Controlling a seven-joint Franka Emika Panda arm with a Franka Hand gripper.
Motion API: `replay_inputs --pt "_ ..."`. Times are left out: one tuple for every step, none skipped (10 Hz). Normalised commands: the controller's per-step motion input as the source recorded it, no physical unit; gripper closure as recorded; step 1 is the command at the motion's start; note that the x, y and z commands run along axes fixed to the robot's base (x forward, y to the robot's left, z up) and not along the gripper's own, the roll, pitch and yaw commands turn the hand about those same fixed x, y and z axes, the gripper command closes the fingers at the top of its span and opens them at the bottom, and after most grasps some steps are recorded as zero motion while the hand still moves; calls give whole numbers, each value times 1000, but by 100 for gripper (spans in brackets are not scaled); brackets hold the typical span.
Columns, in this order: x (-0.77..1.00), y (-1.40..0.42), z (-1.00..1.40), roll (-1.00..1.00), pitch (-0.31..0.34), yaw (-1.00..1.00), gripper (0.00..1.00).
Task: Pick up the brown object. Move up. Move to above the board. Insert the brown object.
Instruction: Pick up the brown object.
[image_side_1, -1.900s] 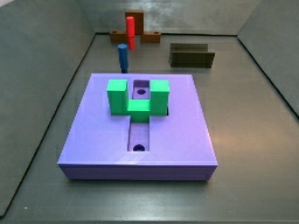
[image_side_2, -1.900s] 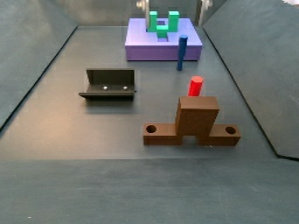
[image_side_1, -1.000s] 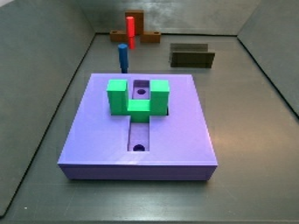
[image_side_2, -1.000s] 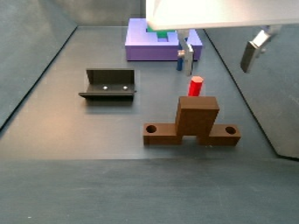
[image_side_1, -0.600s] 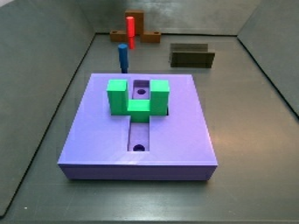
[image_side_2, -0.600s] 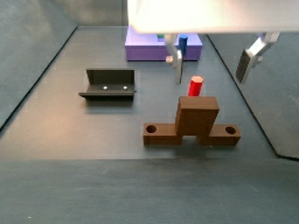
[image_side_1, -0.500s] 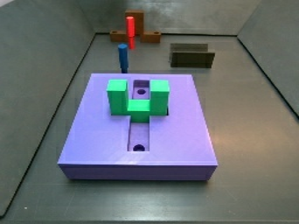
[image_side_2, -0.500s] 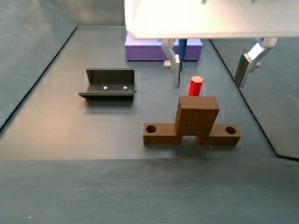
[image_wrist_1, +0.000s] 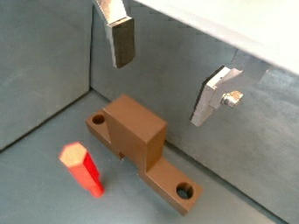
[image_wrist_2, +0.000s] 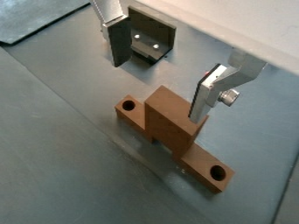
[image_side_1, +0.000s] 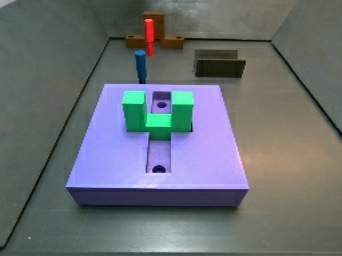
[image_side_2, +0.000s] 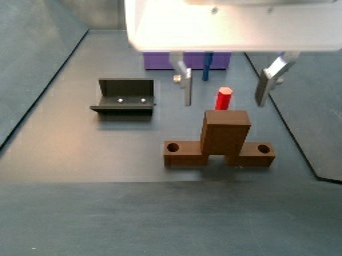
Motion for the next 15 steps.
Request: replay_inputs --pt "3 0 -214 -136 -116 49 0" --pt "-40 0 -71 -120 -99 0 0" --pt "-91 0 -26 -140 -149 0 0" --pt "-134 -17 -49 -117 -181 0 0" --pt "-206 -229 -343 10 -194 0 0" --pt "-217 -163 -237 0 -171 0 0" --pt "-137 -120 -251 0 -163 0 0" --pt "-37 -31 -211 -37 -153 0 0" --pt "-97 0 -134 -57 -127 0 0" --pt "-149 0 -66 -57 -119 0 0" --pt "-163 0 -51 -59 -123 0 0" --pt "-103 0 -106 -67 -159 0 0" --pt "-63 0 -206 -66 -179 0 0" --pt "-71 0 -271 -63 -194 0 0" --pt "-43 0 -291 -69 -187 0 0"
